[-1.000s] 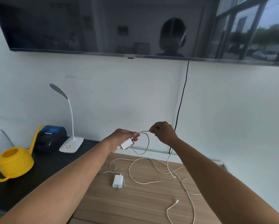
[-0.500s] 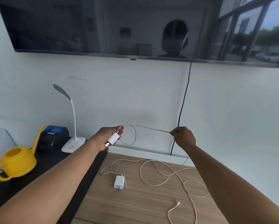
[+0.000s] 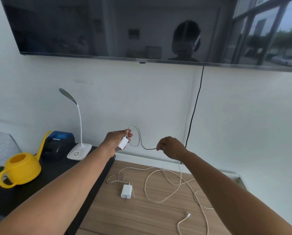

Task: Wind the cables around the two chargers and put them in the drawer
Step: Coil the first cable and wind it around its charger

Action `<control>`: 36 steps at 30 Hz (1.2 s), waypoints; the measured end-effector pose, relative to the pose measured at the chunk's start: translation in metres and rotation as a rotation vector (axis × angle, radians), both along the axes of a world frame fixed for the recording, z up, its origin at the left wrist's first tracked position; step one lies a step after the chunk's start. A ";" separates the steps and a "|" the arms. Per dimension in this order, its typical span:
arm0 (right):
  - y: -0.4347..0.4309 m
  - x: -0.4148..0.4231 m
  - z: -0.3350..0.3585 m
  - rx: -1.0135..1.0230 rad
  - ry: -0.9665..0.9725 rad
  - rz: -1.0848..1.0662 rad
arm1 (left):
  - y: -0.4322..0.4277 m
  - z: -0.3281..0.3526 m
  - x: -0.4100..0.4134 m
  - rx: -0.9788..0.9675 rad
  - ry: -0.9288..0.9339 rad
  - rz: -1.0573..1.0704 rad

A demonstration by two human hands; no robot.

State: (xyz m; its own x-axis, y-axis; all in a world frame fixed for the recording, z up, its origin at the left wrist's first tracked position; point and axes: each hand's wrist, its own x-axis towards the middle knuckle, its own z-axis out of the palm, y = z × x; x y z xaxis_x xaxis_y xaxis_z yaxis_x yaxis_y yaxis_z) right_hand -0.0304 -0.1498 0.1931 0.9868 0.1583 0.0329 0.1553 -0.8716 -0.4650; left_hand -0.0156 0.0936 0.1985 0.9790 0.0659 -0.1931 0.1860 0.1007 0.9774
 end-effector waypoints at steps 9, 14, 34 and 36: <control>0.028 -0.001 0.018 0.191 -0.014 0.143 | -0.028 0.001 -0.010 0.106 -0.018 -0.079; 0.026 0.002 0.019 0.228 0.003 0.131 | -0.035 -0.001 -0.011 0.147 -0.012 -0.171; 0.008 0.006 0.029 0.309 -0.116 -0.106 | -0.035 0.013 -0.018 0.176 0.042 -0.351; 0.001 0.005 0.028 0.301 -0.122 -0.146 | -0.030 0.012 -0.019 0.158 0.047 -0.326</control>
